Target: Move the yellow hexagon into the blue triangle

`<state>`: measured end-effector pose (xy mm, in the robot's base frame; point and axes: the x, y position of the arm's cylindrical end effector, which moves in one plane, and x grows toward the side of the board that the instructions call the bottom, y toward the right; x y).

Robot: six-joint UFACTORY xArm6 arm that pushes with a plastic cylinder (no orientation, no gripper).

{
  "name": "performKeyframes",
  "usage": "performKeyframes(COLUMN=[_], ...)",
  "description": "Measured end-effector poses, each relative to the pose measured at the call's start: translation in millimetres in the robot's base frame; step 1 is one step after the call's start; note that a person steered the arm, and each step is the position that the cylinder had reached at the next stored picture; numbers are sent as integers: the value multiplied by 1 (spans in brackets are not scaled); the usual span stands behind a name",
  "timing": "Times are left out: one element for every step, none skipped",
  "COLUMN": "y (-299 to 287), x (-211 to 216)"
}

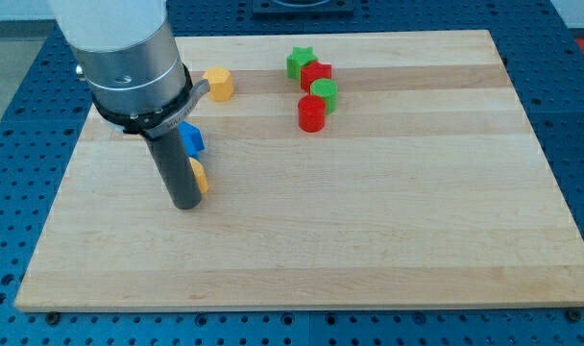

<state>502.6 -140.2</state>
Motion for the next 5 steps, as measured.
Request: performKeyframes(y=[18,54,62,62,62], x=[12,5,-29,-59,-93])
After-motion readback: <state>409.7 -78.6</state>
